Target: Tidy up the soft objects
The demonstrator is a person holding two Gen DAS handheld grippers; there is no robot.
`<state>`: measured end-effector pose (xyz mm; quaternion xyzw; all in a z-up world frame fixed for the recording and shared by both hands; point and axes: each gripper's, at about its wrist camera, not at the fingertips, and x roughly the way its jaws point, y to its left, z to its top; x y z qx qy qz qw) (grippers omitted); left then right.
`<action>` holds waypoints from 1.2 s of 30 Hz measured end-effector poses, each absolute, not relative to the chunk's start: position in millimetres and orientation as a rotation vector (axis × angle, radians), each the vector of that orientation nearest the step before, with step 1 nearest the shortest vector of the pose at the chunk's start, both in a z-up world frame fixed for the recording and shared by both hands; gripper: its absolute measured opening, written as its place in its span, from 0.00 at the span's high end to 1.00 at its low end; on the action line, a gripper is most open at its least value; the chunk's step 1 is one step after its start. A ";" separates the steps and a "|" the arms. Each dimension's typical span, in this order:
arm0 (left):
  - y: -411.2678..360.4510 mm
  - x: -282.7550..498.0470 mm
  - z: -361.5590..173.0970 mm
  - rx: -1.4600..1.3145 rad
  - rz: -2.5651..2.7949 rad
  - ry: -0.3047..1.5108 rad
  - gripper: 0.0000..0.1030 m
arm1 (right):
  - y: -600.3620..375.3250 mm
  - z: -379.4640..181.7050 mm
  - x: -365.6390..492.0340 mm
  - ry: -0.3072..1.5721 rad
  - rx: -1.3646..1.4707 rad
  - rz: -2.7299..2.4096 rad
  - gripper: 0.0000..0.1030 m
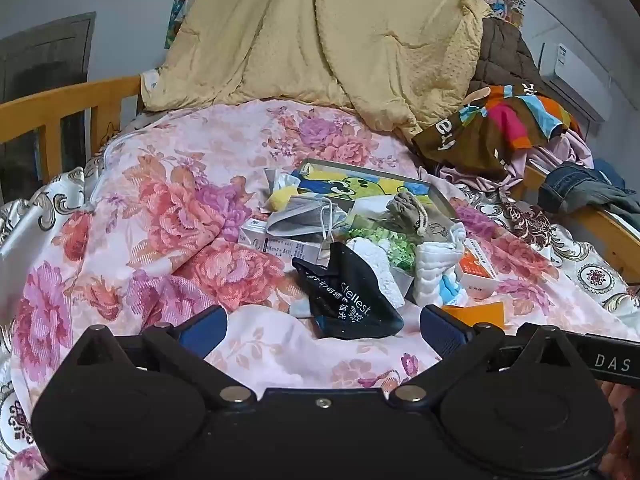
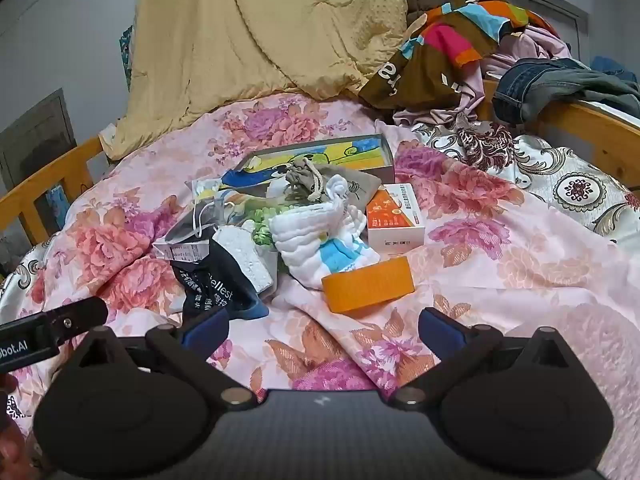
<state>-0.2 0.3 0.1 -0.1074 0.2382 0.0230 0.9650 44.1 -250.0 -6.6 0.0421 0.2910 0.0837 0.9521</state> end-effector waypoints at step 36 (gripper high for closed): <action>-1.0 2.3 -8.7 -0.238 0.031 0.524 0.01 | -250.4 -9.4 46.4 0.597 0.086 0.170 0.00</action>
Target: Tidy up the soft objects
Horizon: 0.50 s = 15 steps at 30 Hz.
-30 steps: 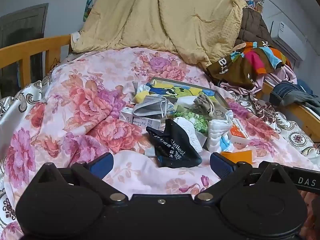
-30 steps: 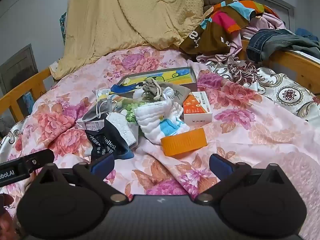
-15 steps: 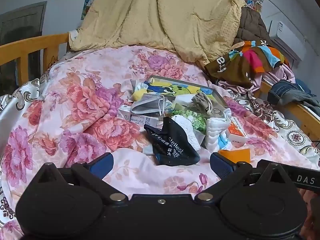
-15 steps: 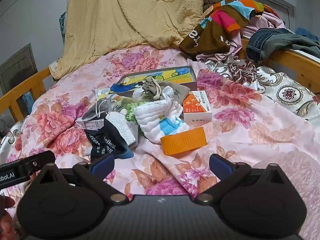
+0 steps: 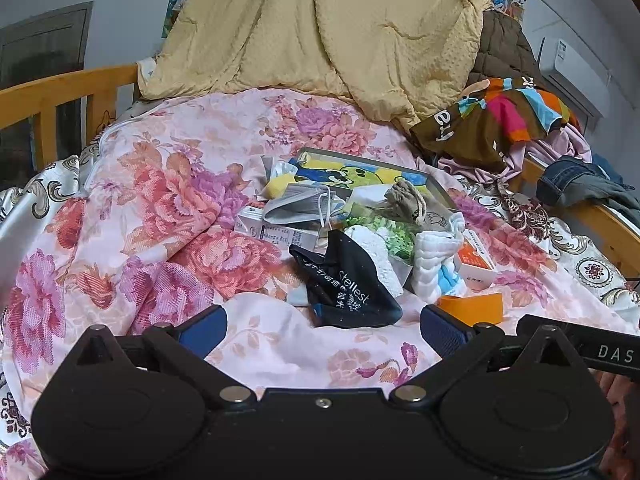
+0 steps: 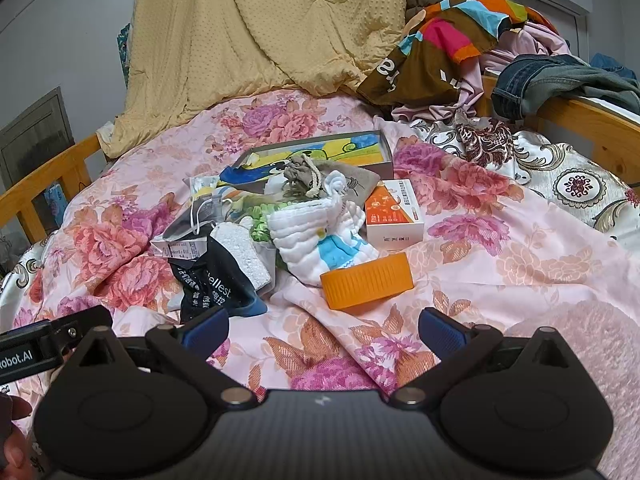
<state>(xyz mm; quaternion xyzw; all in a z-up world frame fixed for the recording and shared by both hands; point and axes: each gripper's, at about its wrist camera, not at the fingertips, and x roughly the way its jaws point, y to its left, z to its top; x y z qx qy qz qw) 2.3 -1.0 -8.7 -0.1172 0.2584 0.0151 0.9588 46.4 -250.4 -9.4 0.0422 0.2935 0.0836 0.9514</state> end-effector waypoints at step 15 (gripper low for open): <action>2.5 2.9 -12.1 -0.240 0.034 0.528 0.01 | -250.4 -9.5 47.4 0.599 0.086 0.169 0.00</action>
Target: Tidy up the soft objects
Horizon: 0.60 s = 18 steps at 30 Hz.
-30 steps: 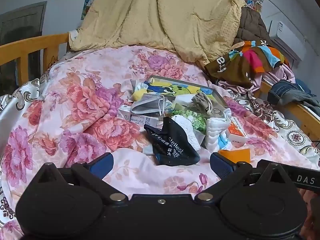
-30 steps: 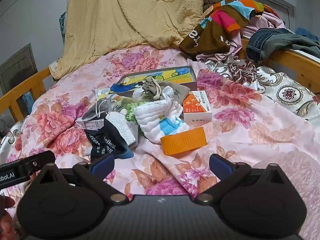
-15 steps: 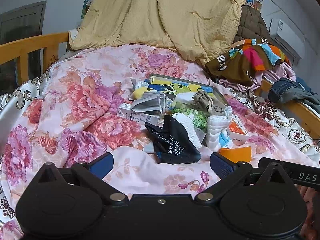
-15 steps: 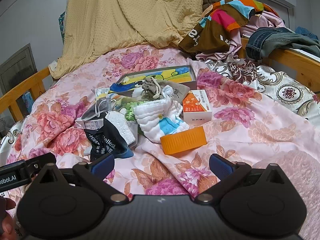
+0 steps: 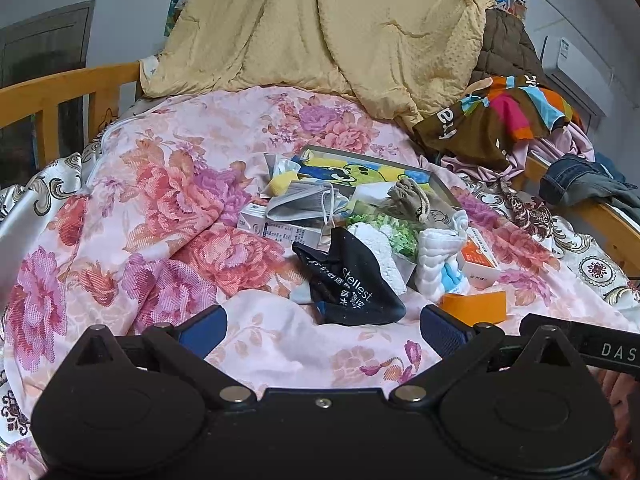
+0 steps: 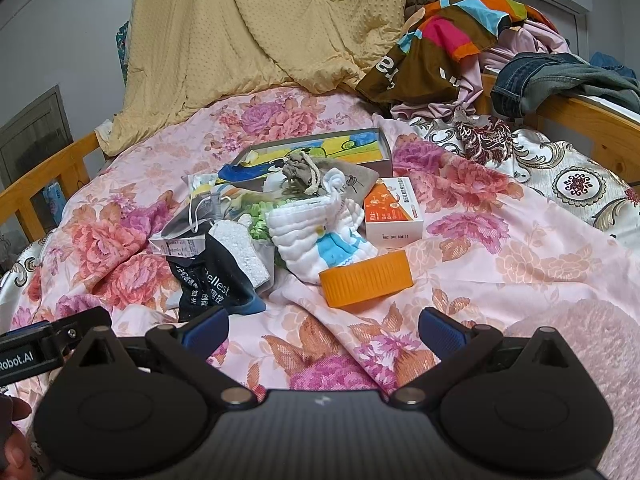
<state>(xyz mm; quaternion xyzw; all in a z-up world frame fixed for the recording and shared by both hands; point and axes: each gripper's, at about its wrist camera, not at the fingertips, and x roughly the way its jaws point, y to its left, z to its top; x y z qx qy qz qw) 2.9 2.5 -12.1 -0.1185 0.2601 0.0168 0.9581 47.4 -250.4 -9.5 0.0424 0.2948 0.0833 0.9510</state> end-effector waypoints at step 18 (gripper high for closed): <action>4.0 4.0 -15.1 -0.237 0.046 0.538 0.01 | -250.3 -9.5 47.7 0.603 0.085 0.169 0.00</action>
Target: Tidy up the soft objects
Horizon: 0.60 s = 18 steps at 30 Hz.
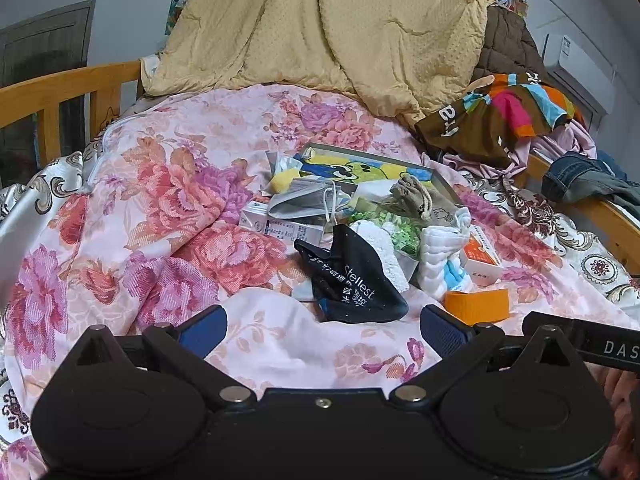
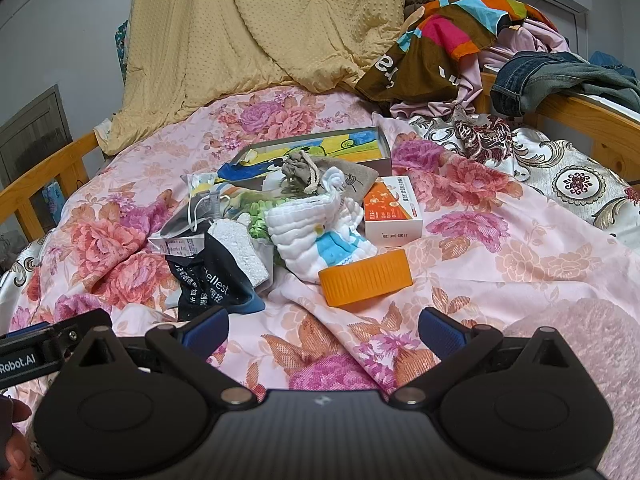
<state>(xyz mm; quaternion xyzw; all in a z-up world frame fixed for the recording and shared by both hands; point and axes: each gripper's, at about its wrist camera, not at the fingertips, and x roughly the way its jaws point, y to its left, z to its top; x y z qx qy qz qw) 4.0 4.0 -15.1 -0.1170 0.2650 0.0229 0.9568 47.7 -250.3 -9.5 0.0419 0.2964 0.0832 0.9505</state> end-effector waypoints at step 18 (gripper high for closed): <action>2.5 3.3 -14.6 -0.236 0.033 0.542 0.01 | -249.9 -9.7 47.8 0.605 0.085 0.169 0.00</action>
